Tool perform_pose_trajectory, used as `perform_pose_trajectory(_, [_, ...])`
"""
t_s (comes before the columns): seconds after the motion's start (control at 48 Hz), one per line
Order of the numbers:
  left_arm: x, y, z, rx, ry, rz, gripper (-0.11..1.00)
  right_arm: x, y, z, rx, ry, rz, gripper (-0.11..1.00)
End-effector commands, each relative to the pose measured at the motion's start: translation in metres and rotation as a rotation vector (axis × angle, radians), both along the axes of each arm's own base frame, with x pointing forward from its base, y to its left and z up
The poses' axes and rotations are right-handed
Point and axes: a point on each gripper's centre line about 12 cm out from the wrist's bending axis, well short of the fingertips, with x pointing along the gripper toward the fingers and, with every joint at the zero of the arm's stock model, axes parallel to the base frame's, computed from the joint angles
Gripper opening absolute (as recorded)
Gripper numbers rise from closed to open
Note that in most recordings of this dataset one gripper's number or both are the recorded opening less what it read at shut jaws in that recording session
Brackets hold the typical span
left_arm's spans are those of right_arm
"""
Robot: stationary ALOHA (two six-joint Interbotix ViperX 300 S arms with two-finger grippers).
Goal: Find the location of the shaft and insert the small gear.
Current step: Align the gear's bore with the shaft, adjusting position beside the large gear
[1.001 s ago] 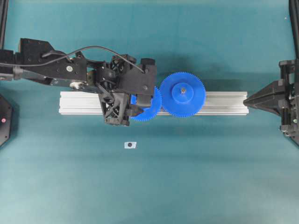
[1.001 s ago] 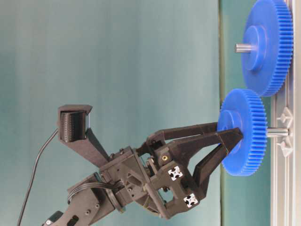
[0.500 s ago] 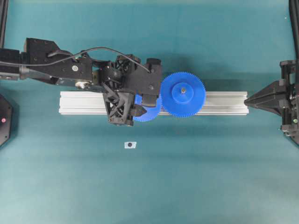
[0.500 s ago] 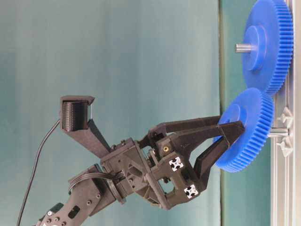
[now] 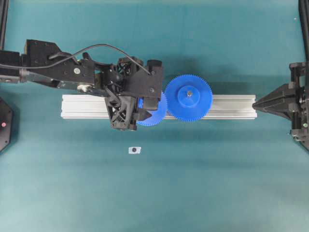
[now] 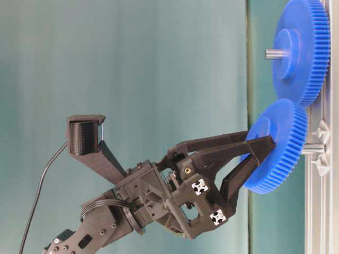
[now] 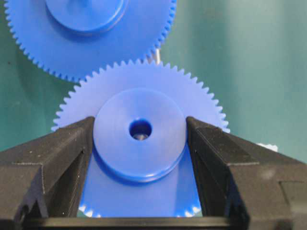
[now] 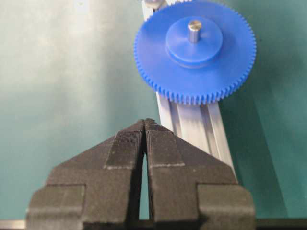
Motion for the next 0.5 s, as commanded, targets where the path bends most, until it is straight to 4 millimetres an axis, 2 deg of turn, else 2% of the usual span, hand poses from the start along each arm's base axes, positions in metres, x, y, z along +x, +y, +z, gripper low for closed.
perform_pose_trajectory(0.0, [-0.003,-0.001,0.016,0.007,-0.025,-0.007,0.65,0.002,0.000,0.004,0.007,-0.011,-0.006,0.06])
perform_pose_trajectory(0.25, [-0.008,-0.002,0.024,0.010,-0.013,-0.011,0.65,0.002,-0.001,0.004,0.007,-0.010,-0.010,0.06])
perform_pose_trajectory(0.479, [0.008,-0.002,0.025,0.014,-0.066,-0.017,0.65,0.002,-0.002,0.004,0.007,-0.010,-0.017,0.06])
